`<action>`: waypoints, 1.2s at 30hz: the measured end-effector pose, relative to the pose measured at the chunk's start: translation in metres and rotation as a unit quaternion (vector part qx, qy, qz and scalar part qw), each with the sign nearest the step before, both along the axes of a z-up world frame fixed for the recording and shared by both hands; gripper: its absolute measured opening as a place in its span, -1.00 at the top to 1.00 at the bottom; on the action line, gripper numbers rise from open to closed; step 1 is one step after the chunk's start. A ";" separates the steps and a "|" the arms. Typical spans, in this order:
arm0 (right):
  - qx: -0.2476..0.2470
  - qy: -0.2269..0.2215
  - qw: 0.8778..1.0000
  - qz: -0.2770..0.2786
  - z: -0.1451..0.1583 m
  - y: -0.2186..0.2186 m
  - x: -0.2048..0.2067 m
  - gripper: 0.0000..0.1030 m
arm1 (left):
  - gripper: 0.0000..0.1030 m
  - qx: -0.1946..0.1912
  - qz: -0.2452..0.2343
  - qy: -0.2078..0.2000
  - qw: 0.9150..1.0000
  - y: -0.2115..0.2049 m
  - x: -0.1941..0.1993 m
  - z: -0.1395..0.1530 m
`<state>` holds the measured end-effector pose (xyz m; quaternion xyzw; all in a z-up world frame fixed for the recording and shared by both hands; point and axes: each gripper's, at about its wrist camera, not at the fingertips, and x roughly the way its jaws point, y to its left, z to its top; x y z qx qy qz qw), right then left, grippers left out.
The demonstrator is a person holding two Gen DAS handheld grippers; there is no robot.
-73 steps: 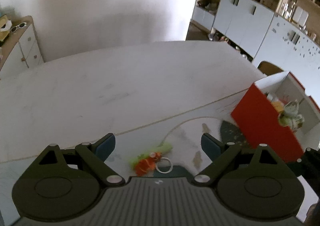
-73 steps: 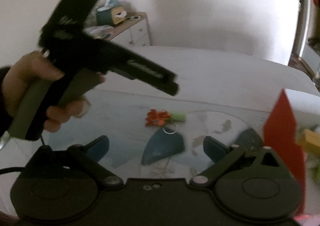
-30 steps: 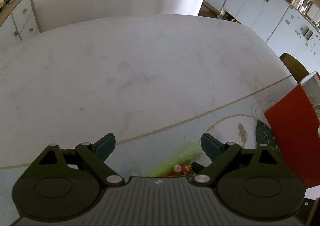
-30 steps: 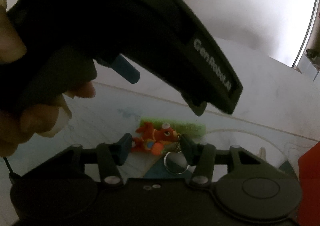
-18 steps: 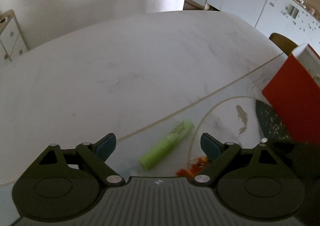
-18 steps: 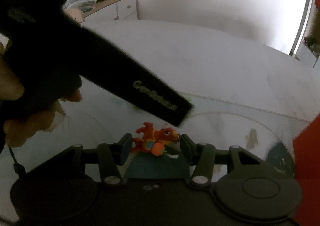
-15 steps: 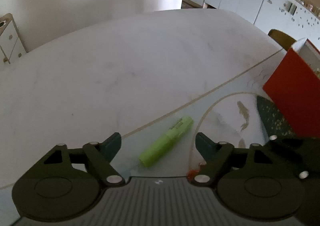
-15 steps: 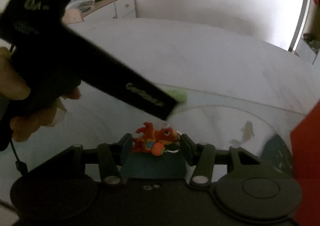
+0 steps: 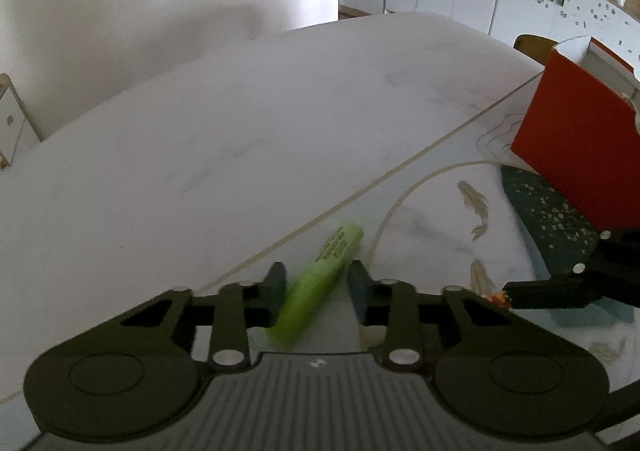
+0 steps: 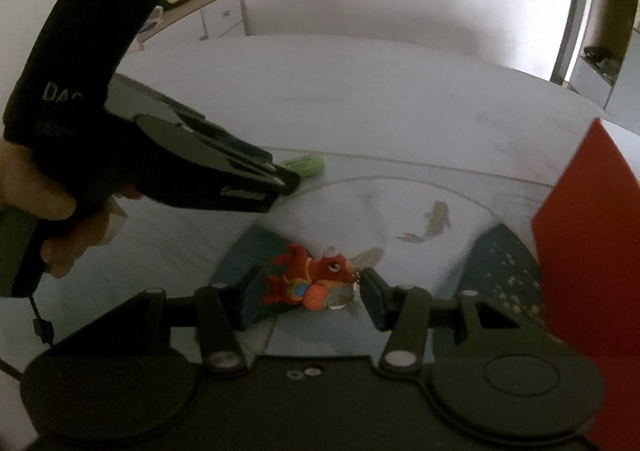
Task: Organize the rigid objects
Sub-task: 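Grasp the green highlighter with the left gripper while the right grasps the red fish keychain, then carry the highlighter and fish keychain into the shoebox and open both grippers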
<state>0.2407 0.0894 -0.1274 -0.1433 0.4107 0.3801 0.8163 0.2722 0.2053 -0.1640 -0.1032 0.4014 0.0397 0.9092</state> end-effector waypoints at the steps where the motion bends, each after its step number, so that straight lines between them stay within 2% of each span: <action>1: 0.002 -0.002 1.000 -0.003 0.002 -0.003 -0.001 0.01 | 0.51 0.002 0.001 0.001 1.000 -0.002 0.000 0.001; 3: 0.007 -0.004 1.000 -0.009 0.004 -0.017 0.002 0.01 | 0.68 0.007 0.003 0.001 1.000 -0.007 0.000 0.002; 6: 0.014 -0.006 1.000 -0.017 0.013 -0.026 -0.001 0.01 | 0.68 0.013 0.014 0.005 1.000 -0.013 0.000 0.003; 16: 0.054 -0.016 0.998 -0.039 0.061 -0.075 -0.006 0.01 | 0.68 -0.019 0.043 0.010 0.999 -0.025 -0.016 0.019; 28: 0.101 -0.054 0.992 -0.044 0.121 -0.144 0.006 0.01 | 0.69 -0.036 0.061 -0.002 0.997 -0.052 -0.037 0.063; 36: 0.107 -0.076 0.990 -0.059 0.137 -0.192 0.029 0.00 | 0.69 -0.045 0.059 -0.022 0.997 -0.081 -0.040 0.105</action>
